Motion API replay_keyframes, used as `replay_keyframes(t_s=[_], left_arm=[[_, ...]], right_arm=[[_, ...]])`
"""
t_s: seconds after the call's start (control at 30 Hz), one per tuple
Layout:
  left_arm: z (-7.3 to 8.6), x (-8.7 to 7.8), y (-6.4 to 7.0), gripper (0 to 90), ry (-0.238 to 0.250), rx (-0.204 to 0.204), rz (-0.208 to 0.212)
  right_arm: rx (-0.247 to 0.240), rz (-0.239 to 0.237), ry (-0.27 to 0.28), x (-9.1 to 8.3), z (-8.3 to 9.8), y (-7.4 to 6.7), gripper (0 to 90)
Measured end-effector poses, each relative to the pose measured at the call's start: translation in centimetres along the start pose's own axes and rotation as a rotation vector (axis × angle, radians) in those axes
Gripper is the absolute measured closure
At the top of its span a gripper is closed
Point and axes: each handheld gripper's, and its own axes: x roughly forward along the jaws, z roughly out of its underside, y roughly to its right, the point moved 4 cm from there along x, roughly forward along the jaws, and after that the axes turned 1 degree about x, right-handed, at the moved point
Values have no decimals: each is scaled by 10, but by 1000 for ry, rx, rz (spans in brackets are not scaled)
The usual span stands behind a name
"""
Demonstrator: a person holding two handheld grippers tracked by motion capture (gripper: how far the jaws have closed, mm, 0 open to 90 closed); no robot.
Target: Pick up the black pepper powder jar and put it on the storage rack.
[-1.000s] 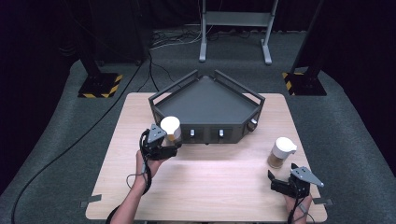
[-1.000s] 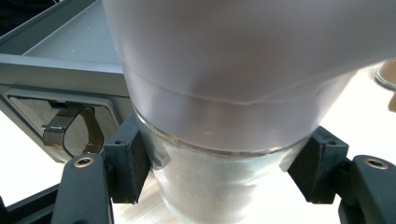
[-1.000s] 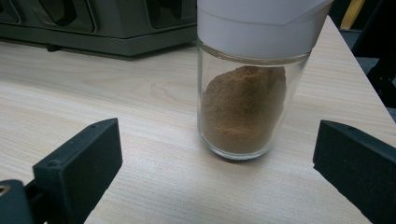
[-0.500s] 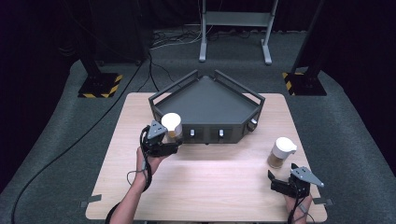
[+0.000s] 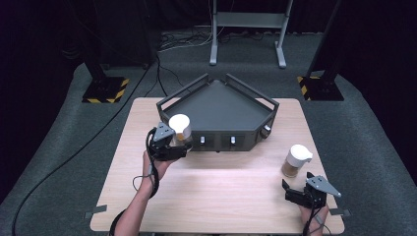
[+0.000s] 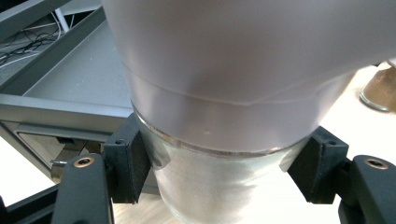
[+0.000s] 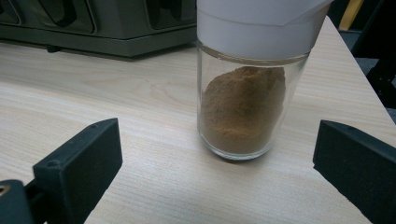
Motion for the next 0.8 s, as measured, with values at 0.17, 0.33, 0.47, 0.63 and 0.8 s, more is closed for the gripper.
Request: replay_keyframes(t_s=[0.17,0.33,0.47,0.63,0.8], left_arm=[[-5,0,0,306,5,2,5],[-11,1,-1,307,12,7,5],[-16,2,-2,307,16,9,3],[-21,5,-1,306,17,14,3],[-26,8,-3,307,15,17,3]], right_arm=[[1,0,1,0,0,0,3],[1,0,1,0,0,0,4],[1,-1,2,0,0,0,3],[2,-1,3,0,0,0,3],[2,-1,3,0,0,0,3]])
